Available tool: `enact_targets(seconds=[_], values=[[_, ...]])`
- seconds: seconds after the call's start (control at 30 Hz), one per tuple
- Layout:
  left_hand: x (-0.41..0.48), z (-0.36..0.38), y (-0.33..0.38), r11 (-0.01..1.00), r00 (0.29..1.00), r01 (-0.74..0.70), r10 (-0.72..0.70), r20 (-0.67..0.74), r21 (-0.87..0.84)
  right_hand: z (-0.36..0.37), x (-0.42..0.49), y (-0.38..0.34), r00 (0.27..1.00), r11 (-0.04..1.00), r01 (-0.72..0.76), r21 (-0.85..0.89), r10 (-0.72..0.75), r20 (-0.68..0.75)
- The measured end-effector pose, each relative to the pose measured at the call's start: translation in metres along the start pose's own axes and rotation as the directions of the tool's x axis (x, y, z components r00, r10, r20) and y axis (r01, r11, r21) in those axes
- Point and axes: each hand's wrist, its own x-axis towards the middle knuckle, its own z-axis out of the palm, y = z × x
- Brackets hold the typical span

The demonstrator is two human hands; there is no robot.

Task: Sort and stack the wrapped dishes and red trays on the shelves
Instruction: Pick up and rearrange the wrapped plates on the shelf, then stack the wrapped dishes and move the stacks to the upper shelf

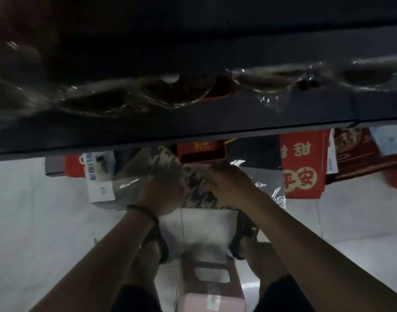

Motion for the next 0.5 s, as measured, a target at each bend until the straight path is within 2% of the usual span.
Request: enact_targets(seconds=[0.1, 0.2, 0.27, 0.37, 0.5], values=[[0.037, 0.02, 0.004, 0.999, 0.999, -0.006, 0.004, 0.049, 0.035, 0.023, 0.036, 0.023, 1.0, 0.999, 0.012, 0.03, -0.012, 0.012], [0.063, 0.025, 0.013, 0.991, 0.99, -0.082, 0.094, -0.109, 0.108, 0.031, 0.062, 0.036, 0.998, 0.999, 0.047, 0.003, -0.047, 0.048], [0.082, 0.038, 0.006, 0.995, 0.98, -0.075, 0.085, -0.18, 0.06, 0.038, 0.078, 0.044, 0.995, 0.997, 0.075, -0.033, -0.072, 0.069], [0.103, 0.057, -0.009, 0.996, 0.952, -0.094, 0.091, -0.293, 0.007, 0.044, 0.084, 0.05, 0.997, 0.997, 0.075, -0.009, -0.075, -0.011], [0.105, 0.051, -0.002, 0.988, 0.928, -0.153, 0.14, -0.347, -0.013, 0.044, 0.072, 0.053, 0.974, 0.988, 0.153, 0.013, -0.149, -0.169]])
